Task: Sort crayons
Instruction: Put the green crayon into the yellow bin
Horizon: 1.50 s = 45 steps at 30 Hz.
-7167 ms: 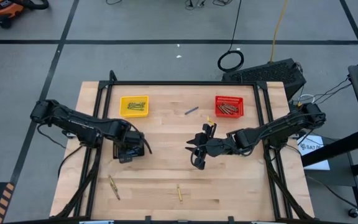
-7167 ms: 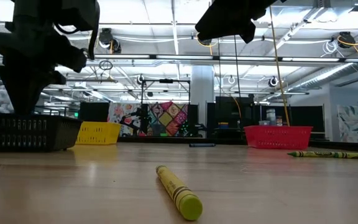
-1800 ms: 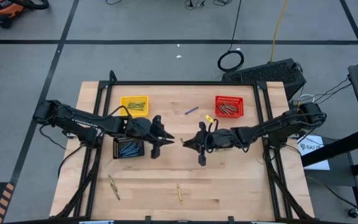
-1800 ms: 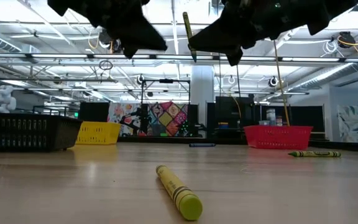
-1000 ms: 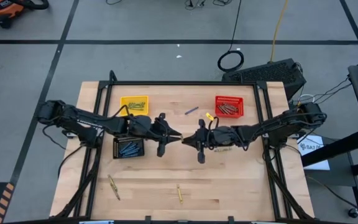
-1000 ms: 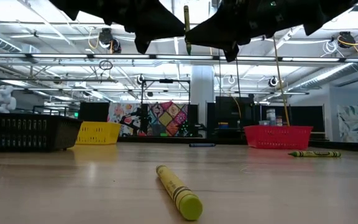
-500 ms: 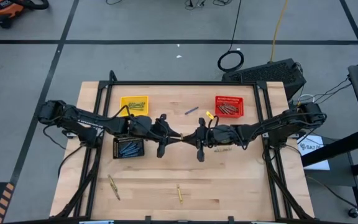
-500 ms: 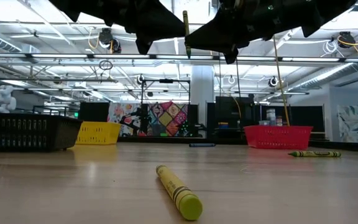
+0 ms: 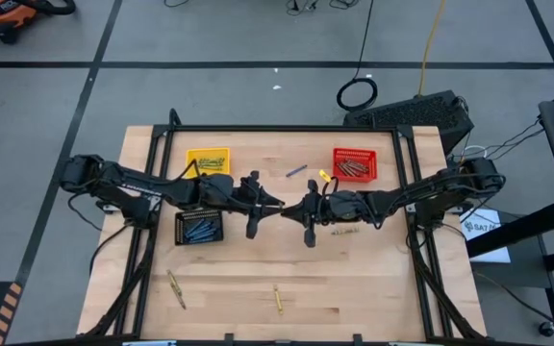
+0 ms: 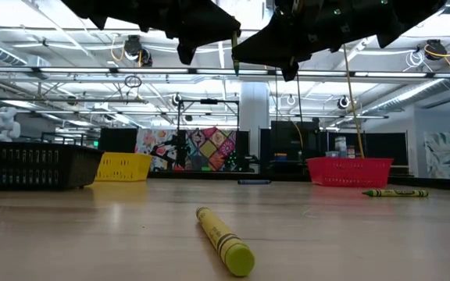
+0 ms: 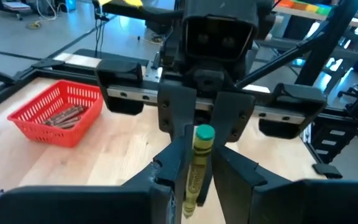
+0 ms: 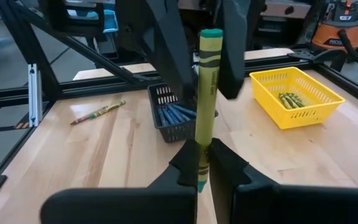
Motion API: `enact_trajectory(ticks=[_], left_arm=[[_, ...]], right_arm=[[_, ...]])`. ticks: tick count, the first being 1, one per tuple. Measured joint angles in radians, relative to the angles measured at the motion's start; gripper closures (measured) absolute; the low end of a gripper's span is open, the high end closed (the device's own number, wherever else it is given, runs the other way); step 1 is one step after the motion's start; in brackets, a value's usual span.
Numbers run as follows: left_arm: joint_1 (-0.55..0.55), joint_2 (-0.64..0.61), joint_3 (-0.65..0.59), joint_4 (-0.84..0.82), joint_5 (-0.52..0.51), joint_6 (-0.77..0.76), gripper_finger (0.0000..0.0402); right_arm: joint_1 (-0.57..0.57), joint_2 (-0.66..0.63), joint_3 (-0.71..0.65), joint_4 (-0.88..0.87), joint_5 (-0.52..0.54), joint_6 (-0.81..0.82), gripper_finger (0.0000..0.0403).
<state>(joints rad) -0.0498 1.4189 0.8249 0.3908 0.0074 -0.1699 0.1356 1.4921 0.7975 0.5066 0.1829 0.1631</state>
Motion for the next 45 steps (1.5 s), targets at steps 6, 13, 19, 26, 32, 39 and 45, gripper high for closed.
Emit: enact_trajectory(ticks=[6,13,19,26,32,39,45], left_arm=[[0.0,0.025,0.0,0.007,0.001,0.0,0.0353],[0.002,0.044,0.0,0.029,0.005,0.002,0.0391],[0.005,0.045,0.0,0.024,0.008,0.018,0.0389],[0.005,0.045,0.0,0.018,0.01,0.021,0.0389],[0.017,0.039,0.0,-0.05,0.01,0.027,0.0389],[0.07,-0.055,0.002,-0.379,-0.067,0.066,0.0389],[0.131,-0.15,0.001,-0.677,-0.118,0.108,0.0389]], right_arm=[[0.0,0.0,0.0,0.005,0.0,0.0,0.0403],[0.0,0.0,0.0,0.005,0.0,0.001,0.0403],[0.0,0.0,0.0,-0.002,0.0,0.001,0.0403],[0.0,0.0,0.0,-0.004,0.002,0.006,0.037],[0.0,0.0,0.0,-0.022,0.004,0.007,0.0326],[0.002,0.0,0.0,-0.107,0.003,0.052,0.03],[0.002,0.0,0.0,-0.139,0.004,0.086,0.0296]])
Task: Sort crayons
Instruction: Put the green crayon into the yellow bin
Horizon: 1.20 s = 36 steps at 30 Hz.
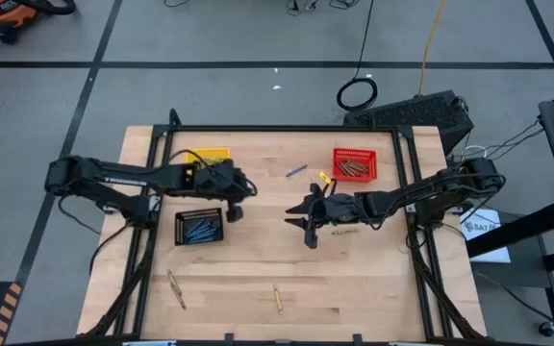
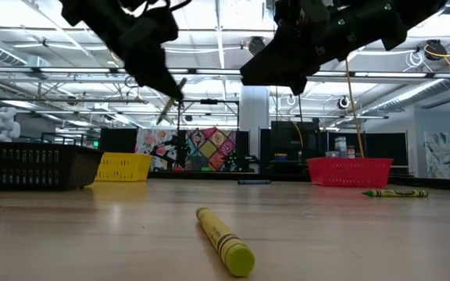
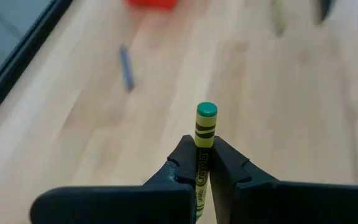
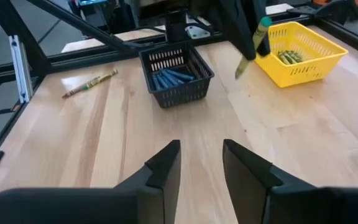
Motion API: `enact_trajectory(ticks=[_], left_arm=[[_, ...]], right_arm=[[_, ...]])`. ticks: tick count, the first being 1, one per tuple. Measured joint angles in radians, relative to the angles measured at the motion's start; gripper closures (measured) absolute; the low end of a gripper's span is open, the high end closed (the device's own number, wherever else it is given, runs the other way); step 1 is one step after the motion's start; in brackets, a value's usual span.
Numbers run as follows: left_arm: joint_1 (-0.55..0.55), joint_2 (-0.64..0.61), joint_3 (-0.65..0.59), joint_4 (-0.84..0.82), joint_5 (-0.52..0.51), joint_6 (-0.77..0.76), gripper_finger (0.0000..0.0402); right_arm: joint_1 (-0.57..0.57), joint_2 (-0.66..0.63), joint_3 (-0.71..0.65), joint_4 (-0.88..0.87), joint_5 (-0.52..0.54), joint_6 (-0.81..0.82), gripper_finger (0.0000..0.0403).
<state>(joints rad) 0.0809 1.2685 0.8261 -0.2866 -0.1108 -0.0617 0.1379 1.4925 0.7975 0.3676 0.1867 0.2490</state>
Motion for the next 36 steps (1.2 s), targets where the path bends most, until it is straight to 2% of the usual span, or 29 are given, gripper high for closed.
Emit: enact_trajectory(ticks=[6,15,26,36], left_arm=[[0.07,-0.064,-0.001,-0.215,-0.059,0.047,0.0389],[0.208,-0.076,-0.001,-0.355,-0.104,0.19,0.0389],[0.375,-0.059,-0.001,-0.399,-0.1,0.288,0.0385],[0.484,0.063,-0.001,-0.406,-0.098,0.332,0.0375]], right_arm=[[0.0,0.0,0.0,-0.001,0.0,-0.002,0.0296],[0.0,0.0,0.0,-0.001,0.0,0.0,0.0296],[0.0,0.0,0.0,0.001,0.0,0.001,0.0296],[0.001,0.0,0.0,-0.001,-0.003,0.016,0.0296]])
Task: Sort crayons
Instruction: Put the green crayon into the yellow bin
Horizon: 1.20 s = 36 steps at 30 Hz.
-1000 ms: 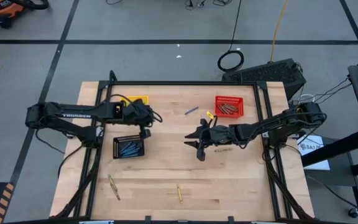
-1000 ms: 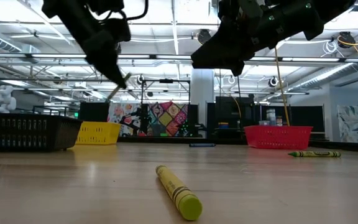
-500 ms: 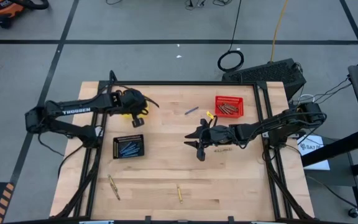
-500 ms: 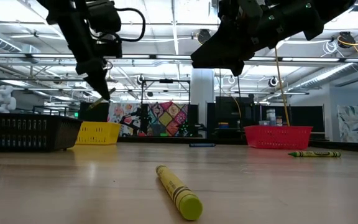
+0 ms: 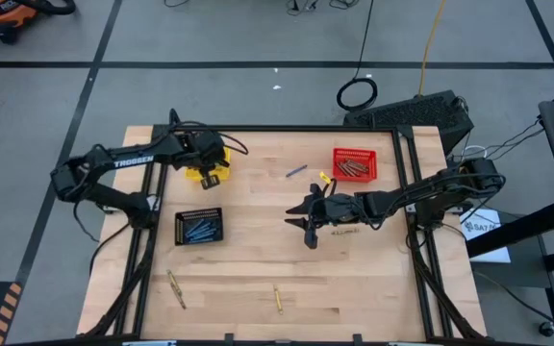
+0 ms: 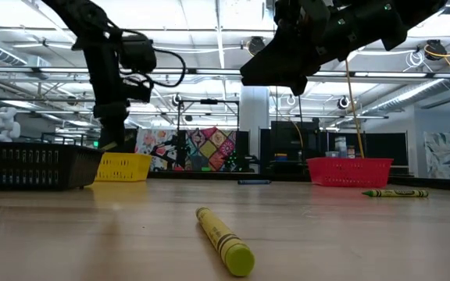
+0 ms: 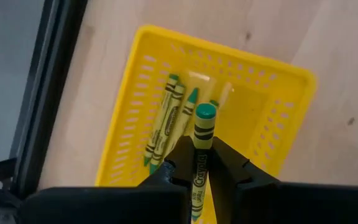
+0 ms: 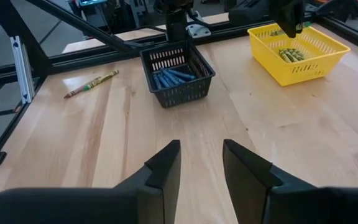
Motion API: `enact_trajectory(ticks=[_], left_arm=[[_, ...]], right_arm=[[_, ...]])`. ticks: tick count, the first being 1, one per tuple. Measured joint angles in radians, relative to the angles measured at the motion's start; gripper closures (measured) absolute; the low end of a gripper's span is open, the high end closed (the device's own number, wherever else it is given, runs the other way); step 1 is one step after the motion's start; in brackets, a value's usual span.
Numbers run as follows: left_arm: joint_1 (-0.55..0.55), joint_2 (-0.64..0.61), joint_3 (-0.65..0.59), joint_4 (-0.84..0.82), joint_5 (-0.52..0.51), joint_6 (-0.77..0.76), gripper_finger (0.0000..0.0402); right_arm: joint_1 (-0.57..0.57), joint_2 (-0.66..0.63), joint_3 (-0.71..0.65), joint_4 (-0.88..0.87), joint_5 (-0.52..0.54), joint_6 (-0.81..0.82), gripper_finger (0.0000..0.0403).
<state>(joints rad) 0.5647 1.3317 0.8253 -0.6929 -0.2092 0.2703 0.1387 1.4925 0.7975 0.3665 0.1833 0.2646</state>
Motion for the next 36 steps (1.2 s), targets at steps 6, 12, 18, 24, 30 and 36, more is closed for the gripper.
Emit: enact_trajectory(ticks=[6,12,18,24,30,36], left_arm=[[0.01,0.048,0.0,0.003,0.026,0.0,0.0375],[0.01,0.054,0.0,0.003,0.026,0.0,0.0374],[0.01,0.054,0.0,0.008,0.021,0.007,0.0374],[0.011,0.054,0.0,0.036,-0.055,0.005,0.0374],[0.01,0.054,0.0,0.059,-0.055,-0.002,0.0372],[0.01,0.054,0.0,0.056,-0.02,-0.002,0.033]], right_arm=[[0.0,0.0,0.0,-0.006,0.0,0.015,0.0296],[0.0,0.0,0.0,-0.006,0.0,0.013,0.0296],[0.0,0.0,0.0,-0.006,0.0,0.012,0.0296],[0.0,0.0,0.0,-0.006,-0.001,0.012,0.0296],[0.0,0.0,0.0,-0.006,-0.001,0.012,0.0296],[0.0,0.0,0.0,-0.006,-0.001,0.012,0.0296]])
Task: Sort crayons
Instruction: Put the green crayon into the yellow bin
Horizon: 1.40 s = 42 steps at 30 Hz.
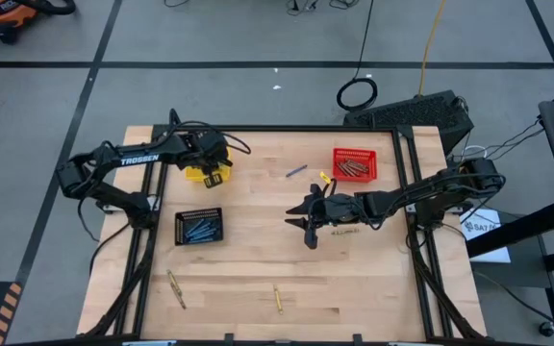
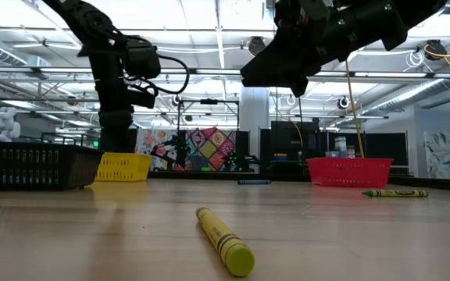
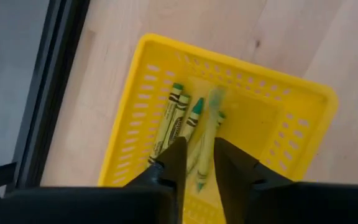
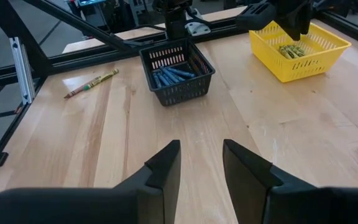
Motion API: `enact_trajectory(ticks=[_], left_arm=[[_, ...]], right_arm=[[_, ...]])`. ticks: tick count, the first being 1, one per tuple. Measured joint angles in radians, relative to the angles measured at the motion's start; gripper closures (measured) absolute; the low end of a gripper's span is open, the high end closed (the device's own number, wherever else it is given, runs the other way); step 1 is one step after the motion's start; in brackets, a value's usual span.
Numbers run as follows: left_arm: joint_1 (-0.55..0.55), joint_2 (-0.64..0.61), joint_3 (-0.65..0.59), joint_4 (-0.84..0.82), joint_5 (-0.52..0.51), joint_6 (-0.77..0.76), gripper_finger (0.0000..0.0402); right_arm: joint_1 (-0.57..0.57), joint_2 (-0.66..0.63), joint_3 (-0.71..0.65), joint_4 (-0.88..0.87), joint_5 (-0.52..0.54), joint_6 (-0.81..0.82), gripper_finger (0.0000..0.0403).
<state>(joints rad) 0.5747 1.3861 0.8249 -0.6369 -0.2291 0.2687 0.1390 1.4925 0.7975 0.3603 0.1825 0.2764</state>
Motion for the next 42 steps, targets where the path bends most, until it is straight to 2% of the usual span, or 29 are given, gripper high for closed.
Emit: enact_trajectory(ticks=[5,10,15,23,29,36,42], left_arm=[[0.0,0.0,0.0,-0.008,0.0,0.0,0.03],[-0.007,-0.005,0.0,-0.072,0.047,-0.012,0.0297],[-0.053,-0.063,0.0,-0.173,0.052,-0.081,0.0297],[-0.172,-0.238,0.0,-0.268,0.057,-0.194,0.0297],[-0.268,-0.354,0.0,-0.34,0.152,-0.328,0.0297],[-0.409,-0.391,0.0,-0.363,0.3,-0.448,0.0297],[-0.551,-0.39,0.0,-0.371,0.331,-0.495,0.0297]], right_arm=[[0.0,0.0,0.0,0.0,0.0,0.0,0.0296],[-0.002,0.0,0.0,0.0,0.0,-0.008,0.0296],[-0.002,0.0,0.0,0.001,0.0,-0.073,0.0296],[-0.002,0.0,0.0,0.01,0.0,-0.124,0.0296],[-0.002,0.0,0.0,0.009,0.0,-0.092,0.0296],[-0.002,0.0,0.0,0.009,0.0,-0.079,0.0296],[-0.002,0.0,0.0,0.009,0.0,-0.076,0.0296]])
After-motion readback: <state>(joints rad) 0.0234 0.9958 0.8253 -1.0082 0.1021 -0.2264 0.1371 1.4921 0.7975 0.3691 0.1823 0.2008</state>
